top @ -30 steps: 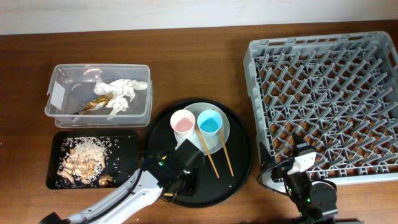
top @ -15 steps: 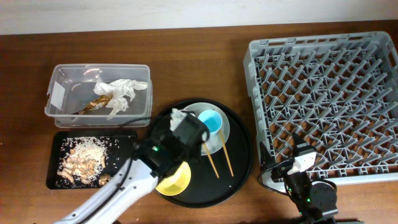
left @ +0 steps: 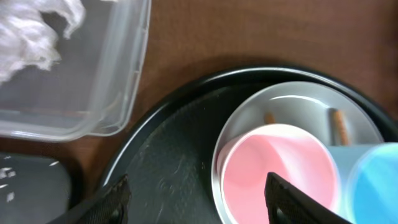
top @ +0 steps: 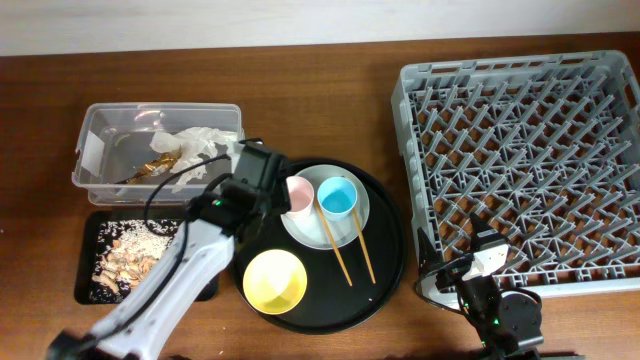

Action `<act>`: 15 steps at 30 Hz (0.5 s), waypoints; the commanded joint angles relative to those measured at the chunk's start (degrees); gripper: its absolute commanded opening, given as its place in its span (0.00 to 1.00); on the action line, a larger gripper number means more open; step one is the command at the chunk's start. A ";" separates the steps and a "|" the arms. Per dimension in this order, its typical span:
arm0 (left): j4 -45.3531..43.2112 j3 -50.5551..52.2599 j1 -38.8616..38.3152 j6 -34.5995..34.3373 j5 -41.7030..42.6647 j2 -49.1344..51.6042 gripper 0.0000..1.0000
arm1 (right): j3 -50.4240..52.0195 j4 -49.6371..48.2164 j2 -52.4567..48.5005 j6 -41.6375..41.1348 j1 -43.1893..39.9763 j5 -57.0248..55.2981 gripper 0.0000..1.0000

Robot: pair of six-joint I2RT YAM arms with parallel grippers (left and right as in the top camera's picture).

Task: Sort waste into correct bins and load items into the dishwasher rack

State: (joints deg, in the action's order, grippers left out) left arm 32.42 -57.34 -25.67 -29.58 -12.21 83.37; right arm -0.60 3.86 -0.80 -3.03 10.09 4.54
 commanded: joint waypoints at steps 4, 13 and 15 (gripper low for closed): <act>-2.64 -0.94 0.24 0.98 0.85 7.26 0.68 | 0.28 0.24 0.39 -0.46 -0.35 0.33 0.99; -6.51 -0.94 0.22 0.87 3.93 8.28 0.54 | 0.28 0.24 0.39 -0.46 -0.35 0.33 0.99; -6.29 -0.94 0.17 0.90 4.59 8.92 0.23 | 0.28 0.24 0.37 -0.46 -0.35 0.33 0.99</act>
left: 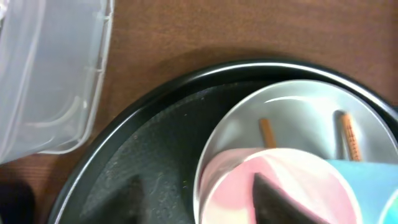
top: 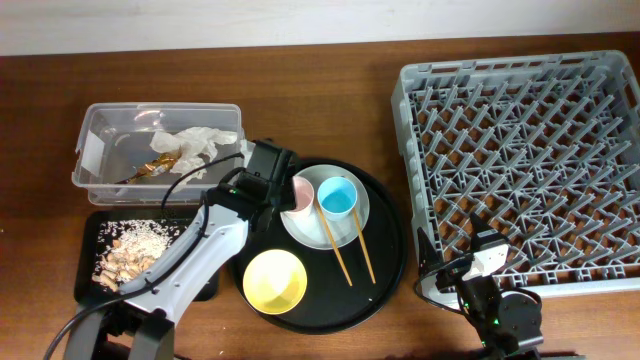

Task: Sort waste into correct bins and load items into the dishwasher rack

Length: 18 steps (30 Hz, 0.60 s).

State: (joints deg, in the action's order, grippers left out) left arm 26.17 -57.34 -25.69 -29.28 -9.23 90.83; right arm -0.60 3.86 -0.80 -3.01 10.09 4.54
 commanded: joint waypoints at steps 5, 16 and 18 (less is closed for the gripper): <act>-0.02 -0.94 0.22 0.61 3.48 1.81 0.04 | 0.28 0.24 0.00 -0.48 -0.35 0.33 0.99; 1.68 -3.30 0.26 0.66 3.48 -7.89 0.00 | 0.28 0.24 -0.04 -0.48 -0.35 0.33 0.99; 2.49 -4.44 0.26 0.66 3.48 -10.58 0.00 | 0.28 0.24 -0.04 -0.48 -0.35 0.33 0.99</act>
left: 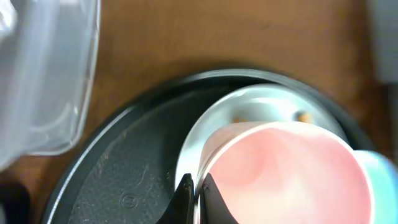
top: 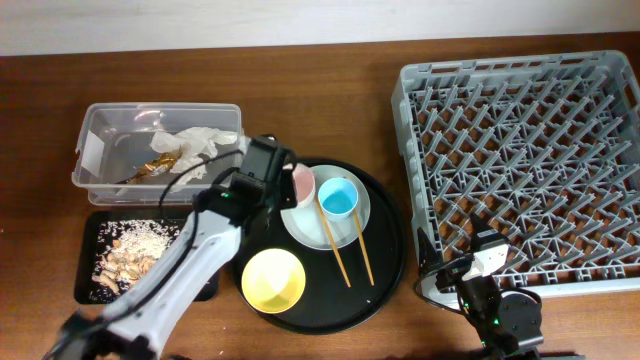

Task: Sort waste into correct bins and load items into the dishwasher rack

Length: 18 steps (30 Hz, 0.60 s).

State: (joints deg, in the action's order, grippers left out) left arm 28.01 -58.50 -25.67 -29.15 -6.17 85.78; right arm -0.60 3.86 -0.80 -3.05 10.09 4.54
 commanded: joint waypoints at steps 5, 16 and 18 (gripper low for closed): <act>3.82 -6.54 0.66 0.50 2.73 -11.72 0.00 | 0.28 0.24 -0.11 -0.44 -0.35 0.33 0.99; 4.92 -9.11 16.35 0.52 43.30 -14.12 0.00 | 0.28 0.24 -0.15 -0.44 -0.35 0.33 0.99; 4.59 -9.11 19.21 0.52 49.92 -14.12 0.00 | 0.28 0.24 -0.15 -0.44 -0.35 0.33 0.99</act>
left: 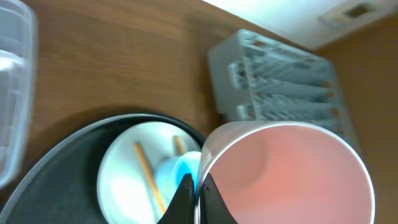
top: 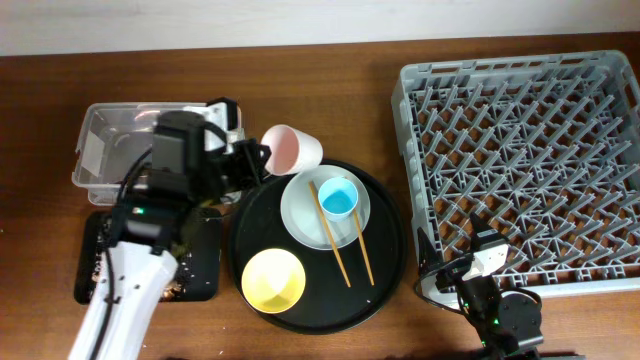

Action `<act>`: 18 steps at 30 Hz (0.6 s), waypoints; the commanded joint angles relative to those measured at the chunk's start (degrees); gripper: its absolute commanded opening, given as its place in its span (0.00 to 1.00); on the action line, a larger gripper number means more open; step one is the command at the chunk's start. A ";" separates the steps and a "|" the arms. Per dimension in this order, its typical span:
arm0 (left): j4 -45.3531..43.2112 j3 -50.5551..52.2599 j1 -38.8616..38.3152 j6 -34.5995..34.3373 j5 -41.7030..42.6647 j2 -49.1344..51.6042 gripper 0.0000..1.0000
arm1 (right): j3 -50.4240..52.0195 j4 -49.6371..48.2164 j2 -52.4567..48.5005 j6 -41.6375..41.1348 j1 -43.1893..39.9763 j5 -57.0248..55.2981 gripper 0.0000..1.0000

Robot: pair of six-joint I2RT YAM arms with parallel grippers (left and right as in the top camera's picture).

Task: Sort waste into correct bins and load items into the dishwasher rack

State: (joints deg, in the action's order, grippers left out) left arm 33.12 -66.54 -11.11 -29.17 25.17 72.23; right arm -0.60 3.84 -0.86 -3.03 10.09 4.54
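Note:
My left gripper point(top: 262, 155) is shut on the rim of the pink cup point(top: 292, 149), one finger inside and one outside. It holds the cup tilted in the air, beyond the upper left edge of the black round tray point(top: 385, 275). In the left wrist view the fingertips point(left: 198, 186) pinch the cup point(left: 292, 174) above the white plate point(left: 124, 168). On the plate point(top: 300, 215) stand a blue cup point(top: 338, 197) and two chopsticks point(top: 345, 245). A yellow bowl point(top: 274, 280) sits on the tray. The grey dishwasher rack point(top: 520, 160) is at right. My right gripper point(top: 445, 275) rests low by the rack's front corner.
A clear plastic bin point(top: 100, 150) holding crumpled paper and a wrapper stands at the left rear. In front of it lies a black rectangular tray point(top: 95, 285) of food scraps, partly covered by my left arm. The rack point(left: 280, 81) shows far off in the left wrist view.
The pink cup was gripped at the plate on the tray. Now it hangs lifted and tilted, up and to the left, off the plate, and my left arm has swung back left.
My left gripper first hung open over the pink cup on the plate. Then it was lower, with one finger inside the cup. Then it was shut on the rim, and now the cup is off the plate and clear of the tray. The right arm stayed still.

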 commanded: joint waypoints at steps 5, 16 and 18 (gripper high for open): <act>-1.03 -1.05 11.30 0.94 32.22 -0.57 0.00 | 0.28 -0.37 -0.09 -0.28 -0.37 -1.20 0.99; -1.62 -1.05 13.90 4.63 38.71 2.40 0.00 | -7.37 -2.71 -0.85 -16.02 -0.37 15.82 0.99; -1.75 -1.05 13.90 4.61 39.63 2.73 0.00 | -13.38 3.10 -2.73 -16.17 -0.37 15.80 0.99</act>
State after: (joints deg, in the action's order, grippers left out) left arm 31.88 -66.54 2.61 -25.91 59.33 73.87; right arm -4.27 2.42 -1.58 -12.93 10.09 18.26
